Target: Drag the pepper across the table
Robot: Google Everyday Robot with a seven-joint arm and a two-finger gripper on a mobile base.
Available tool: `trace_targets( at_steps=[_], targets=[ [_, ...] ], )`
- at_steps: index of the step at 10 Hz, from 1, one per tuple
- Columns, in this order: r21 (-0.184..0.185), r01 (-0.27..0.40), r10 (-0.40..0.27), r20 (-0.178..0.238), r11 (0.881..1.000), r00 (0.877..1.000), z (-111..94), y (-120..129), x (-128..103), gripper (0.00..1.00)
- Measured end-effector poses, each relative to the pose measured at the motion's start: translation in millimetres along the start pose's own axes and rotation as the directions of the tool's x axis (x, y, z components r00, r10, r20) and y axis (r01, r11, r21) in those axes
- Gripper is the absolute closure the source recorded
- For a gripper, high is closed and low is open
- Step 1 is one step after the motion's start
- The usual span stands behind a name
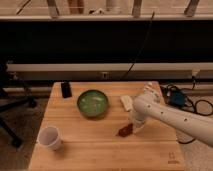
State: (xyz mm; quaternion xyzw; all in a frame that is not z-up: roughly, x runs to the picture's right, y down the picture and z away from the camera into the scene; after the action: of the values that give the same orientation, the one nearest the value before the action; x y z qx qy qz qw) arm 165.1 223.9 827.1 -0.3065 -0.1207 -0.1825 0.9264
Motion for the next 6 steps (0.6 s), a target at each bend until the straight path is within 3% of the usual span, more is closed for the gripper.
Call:
trace_targets(
  at_steps=[3,6],
  targets=[
    [0.003,0.010,-0.010,0.003,1.000,1.000,-3.5,1.3,1.8,0.98],
    [-0.005,0.039,-0.039,-0.006,0.999,0.999,-2.8,-0.2,-1.2,1.00]
  ],
)
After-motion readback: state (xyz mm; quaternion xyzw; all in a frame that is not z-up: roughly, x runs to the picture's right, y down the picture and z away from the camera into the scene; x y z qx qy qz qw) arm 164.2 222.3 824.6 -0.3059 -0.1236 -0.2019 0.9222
